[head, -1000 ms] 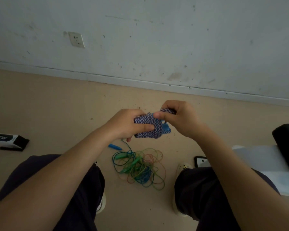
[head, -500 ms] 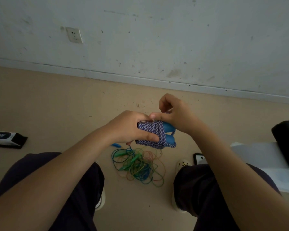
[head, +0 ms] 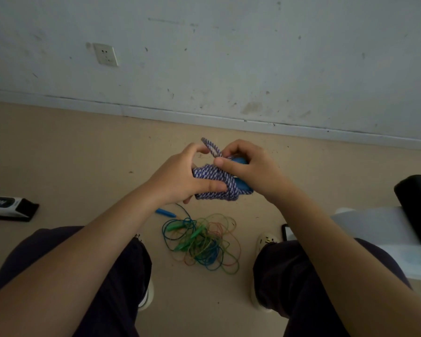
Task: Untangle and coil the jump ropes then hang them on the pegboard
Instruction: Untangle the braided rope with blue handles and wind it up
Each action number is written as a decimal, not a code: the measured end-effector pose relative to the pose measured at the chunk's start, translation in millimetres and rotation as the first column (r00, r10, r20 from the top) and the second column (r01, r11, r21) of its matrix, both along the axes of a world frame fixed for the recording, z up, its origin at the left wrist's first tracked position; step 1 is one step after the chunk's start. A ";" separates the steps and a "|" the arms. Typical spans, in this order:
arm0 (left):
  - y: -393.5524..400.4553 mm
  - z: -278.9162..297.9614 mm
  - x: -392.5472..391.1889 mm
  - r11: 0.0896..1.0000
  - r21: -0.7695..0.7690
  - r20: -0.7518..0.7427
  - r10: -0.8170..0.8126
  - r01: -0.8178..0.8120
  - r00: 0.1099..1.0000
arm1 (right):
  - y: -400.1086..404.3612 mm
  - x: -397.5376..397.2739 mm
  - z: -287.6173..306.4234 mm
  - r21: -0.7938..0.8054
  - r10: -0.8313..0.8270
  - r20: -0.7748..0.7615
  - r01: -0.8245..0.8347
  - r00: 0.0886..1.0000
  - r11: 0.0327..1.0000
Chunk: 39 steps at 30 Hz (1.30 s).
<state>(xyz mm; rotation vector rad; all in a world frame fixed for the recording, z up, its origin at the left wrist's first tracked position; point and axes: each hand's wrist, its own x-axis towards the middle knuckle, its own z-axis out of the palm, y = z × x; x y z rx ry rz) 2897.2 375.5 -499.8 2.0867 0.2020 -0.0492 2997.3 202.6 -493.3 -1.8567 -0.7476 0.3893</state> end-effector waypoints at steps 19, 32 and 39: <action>4.8 2.3 -1.9 0.998 -0.020 -0.001 -0.054 0.054 0.999 | 0.5 -1.8 -6.3 -0.043 0.119 0.044 -0.117 0.992 0.992; 2.8 3.0 1.9 0.974 -0.189 0.100 0.143 -0.123 0.985 | -1.0 2.3 -1.3 0.264 0.185 -0.455 -0.067 0.871 0.962; 5.2 1.0 7.5 0.931 -0.237 0.144 0.317 -0.279 0.937 | 10.2 -16.0 -16.2 0.277 0.255 -0.525 -0.120 0.812 0.953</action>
